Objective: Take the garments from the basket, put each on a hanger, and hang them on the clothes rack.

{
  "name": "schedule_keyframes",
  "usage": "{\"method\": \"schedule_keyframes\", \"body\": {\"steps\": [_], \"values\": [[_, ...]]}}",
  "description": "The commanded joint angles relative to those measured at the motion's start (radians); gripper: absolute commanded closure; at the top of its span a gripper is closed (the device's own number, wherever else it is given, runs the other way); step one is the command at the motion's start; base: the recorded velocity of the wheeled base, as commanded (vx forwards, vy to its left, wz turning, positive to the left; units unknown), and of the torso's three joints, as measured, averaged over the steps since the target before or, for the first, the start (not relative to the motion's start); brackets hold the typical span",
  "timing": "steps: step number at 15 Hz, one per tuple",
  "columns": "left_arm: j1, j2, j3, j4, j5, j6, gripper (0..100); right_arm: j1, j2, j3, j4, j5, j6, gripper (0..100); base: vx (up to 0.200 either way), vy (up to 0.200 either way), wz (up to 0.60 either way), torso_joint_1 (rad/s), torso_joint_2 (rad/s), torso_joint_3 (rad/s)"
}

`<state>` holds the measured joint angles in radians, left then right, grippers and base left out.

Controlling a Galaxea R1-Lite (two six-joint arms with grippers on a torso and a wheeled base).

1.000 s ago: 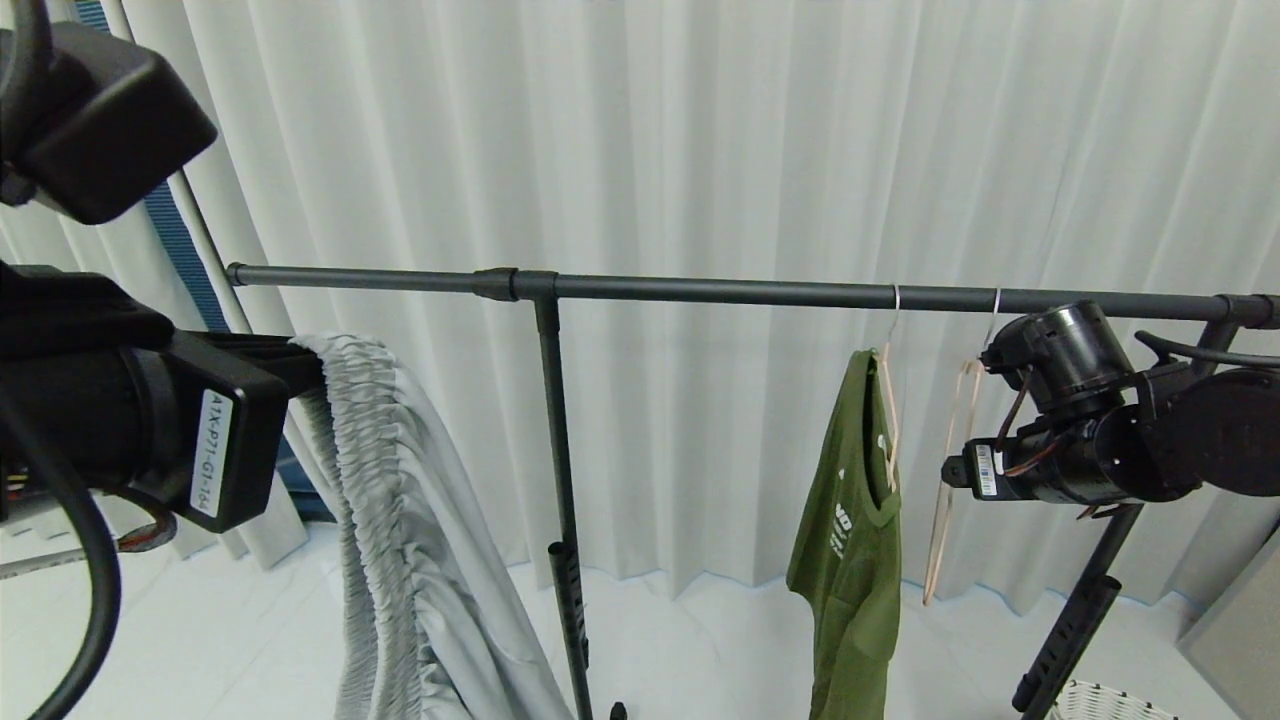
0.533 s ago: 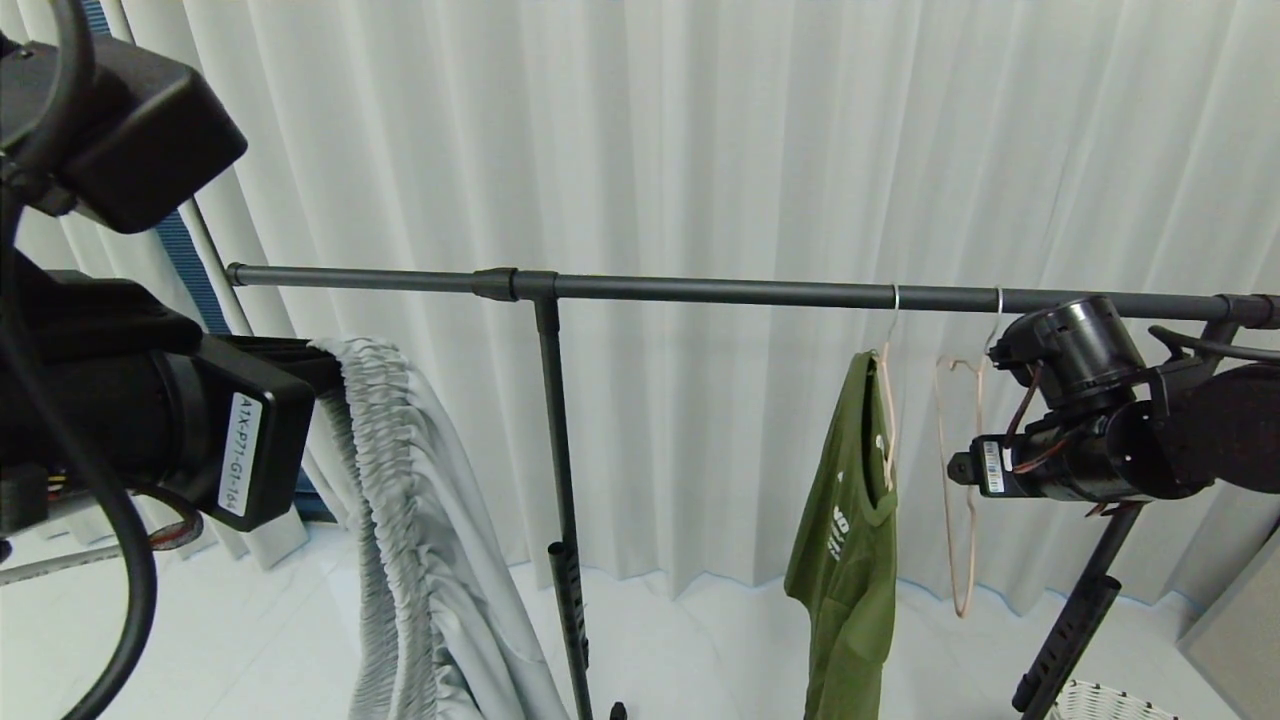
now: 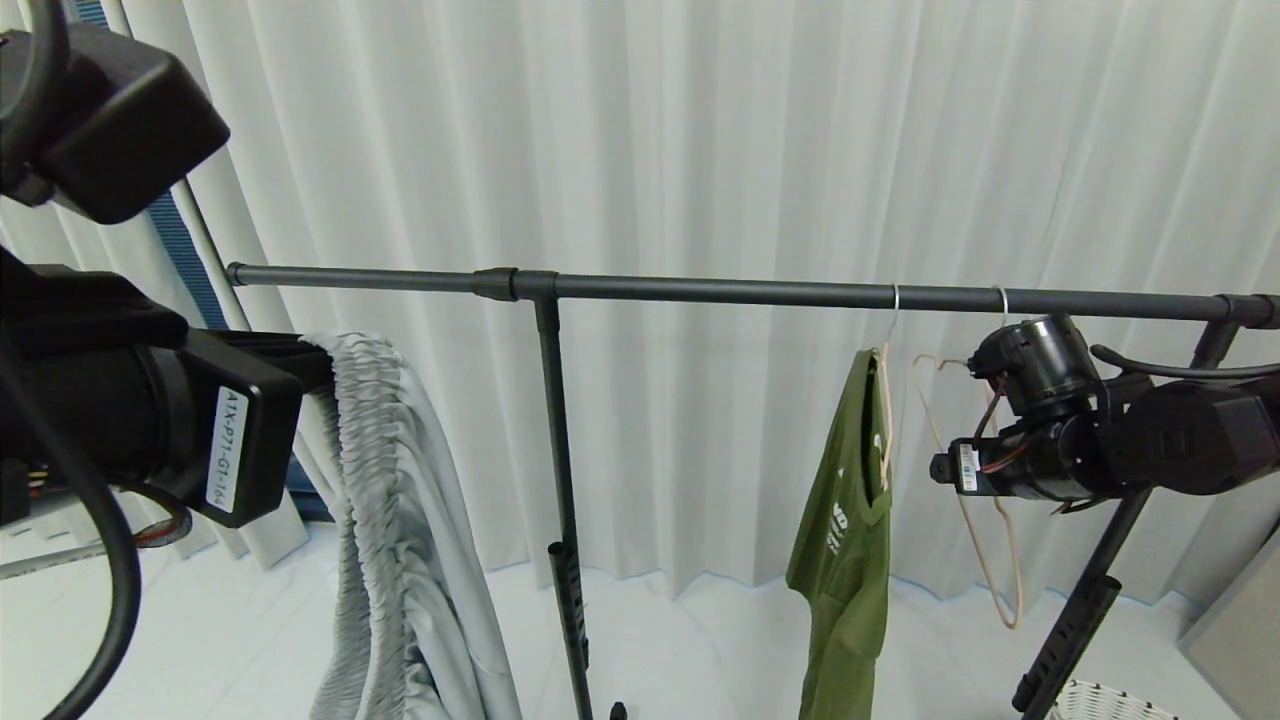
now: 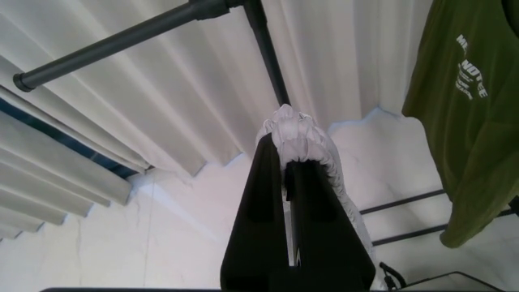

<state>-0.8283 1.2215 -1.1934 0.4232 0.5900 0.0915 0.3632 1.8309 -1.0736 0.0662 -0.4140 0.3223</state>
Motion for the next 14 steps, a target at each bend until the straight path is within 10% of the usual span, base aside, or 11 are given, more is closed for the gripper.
{"method": "schedule_keyframes", "body": {"steps": [1, 4, 5, 14], "values": [[0.0, 0.0, 0.0, 0.0, 0.001, 0.001, 100, -0.024, 0.025, 0.0, -0.002, 0.014, -0.002, 0, 0.0, 0.0, 0.0, 0.0, 0.0, 0.0], [0.0, 0.001, 0.0, 0.0, 0.001, 0.001, 100, -0.035, 0.025, 0.001, -0.002, 0.031, 0.001, 0, 0.0, 0.0, 0.0, 0.0, 0.0, 0.0], [0.0, 0.001, 0.002, 0.0, 0.001, 0.001, 100, -0.035, 0.025, 0.001, -0.003, 0.032, 0.001, 100, 0.0, 0.0, 0.0, 0.0, 0.0, 0.0], [-0.002, 0.0, 0.0, 0.0, 0.001, 0.001, 100, -0.036, -0.013, 0.003, -0.002, 0.043, 0.001, 100, 0.0, 0.0, 0.0, 0.0, 0.0, 0.0]]}}
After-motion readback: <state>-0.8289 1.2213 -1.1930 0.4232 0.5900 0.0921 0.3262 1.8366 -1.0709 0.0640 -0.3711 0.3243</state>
